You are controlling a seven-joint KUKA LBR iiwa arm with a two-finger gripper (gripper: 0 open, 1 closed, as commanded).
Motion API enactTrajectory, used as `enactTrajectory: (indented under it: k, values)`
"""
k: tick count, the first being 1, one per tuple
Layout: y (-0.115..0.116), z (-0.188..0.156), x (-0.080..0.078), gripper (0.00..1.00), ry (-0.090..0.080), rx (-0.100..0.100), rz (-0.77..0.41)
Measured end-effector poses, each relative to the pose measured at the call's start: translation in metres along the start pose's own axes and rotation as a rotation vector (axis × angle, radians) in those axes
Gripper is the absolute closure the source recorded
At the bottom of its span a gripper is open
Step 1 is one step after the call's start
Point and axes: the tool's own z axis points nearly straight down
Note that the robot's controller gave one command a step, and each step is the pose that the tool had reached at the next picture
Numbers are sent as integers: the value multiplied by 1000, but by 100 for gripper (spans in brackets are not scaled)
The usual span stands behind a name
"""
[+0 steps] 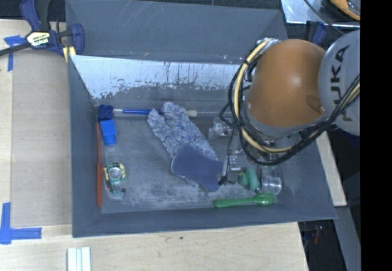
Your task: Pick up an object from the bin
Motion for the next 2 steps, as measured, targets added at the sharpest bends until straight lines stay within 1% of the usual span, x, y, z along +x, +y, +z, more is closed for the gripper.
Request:
enactTrajectory:
  k: [1,2]
  values:
    - [0,0,0,0,0,0,0]
    - [-3,-3,-14,0,-5,0,3]
